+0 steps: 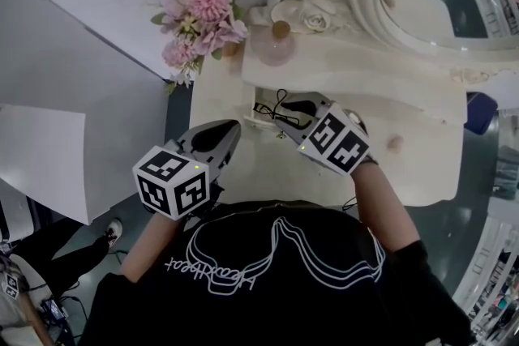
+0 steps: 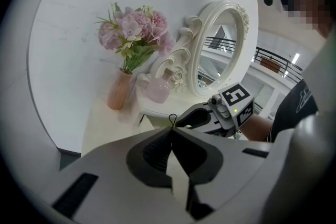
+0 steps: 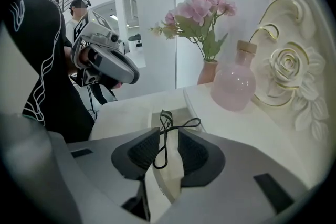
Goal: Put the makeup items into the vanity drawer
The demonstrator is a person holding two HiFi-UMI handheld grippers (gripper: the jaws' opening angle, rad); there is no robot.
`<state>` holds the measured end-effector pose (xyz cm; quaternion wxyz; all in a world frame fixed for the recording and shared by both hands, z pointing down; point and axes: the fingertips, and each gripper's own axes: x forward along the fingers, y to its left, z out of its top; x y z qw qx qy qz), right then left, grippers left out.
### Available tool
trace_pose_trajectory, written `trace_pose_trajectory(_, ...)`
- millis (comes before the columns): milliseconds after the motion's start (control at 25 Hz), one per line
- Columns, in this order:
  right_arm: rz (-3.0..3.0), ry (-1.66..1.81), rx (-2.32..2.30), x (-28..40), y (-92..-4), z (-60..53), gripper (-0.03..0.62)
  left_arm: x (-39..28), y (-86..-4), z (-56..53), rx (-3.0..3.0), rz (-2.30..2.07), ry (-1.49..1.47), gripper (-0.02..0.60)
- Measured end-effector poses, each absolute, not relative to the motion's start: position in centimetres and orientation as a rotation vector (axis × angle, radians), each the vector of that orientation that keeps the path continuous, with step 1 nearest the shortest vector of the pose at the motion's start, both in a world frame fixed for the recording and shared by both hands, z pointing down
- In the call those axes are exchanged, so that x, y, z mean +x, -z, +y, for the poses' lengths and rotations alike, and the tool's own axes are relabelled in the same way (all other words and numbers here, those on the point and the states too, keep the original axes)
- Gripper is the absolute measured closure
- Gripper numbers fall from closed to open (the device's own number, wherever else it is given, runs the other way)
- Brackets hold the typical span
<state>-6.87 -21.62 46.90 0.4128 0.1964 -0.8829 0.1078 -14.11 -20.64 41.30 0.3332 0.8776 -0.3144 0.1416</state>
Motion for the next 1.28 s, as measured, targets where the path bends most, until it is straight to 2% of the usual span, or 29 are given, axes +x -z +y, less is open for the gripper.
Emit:
trace_pose_trajectory(80,-2.222,-0.27,0.489,-6.9,-46.8,-21.5,0.456,-14.3,-41.3,-20.6,2.29,-0.824,-0.371,0.578)
trace_pose_trajectory(200,-2.219,-0.28,0.486,-6.6,-46.8,-21.2,0.449,-14.6,-41.3,-20.5,2.281,-0.835,-0.37,0.578)
trace_pose_trajectory(520,-2.248,-0.385,0.457,-6.7,-46.9,-20.6,0.552,-14.6,-41.6,-20.1,2.268,-0.84,-0.372,0.578)
trace_pose_trajectory(840,-2.198,-0.301,0.496,-5.6,-47.3,-21.2,0.58,-14.5,-41.4,-20.1,2.274,-0.844,-0.375,0.578)
trace_pose_trajectory(960,-2.213,-0.304,0.526,-5.5,-47.1,-21.4,0.575,-14.4,-41.3,-20.1,2.277,-0.841,-0.375,0.578)
trace_pose_trajectory(1080,-2.23,-0.309,0.554,-5.2,-46.8,-21.4,0.489,-14.3,-41.4,-19.8,2.277,-0.843,-0.381,0.578)
trace_pose_trajectory(1280,-2.237,-0.308,0.599,-3.8,-46.1,-20.9,0.487,-14.0,-41.1,-19.2,2.283,-0.846,-0.384,0.578)
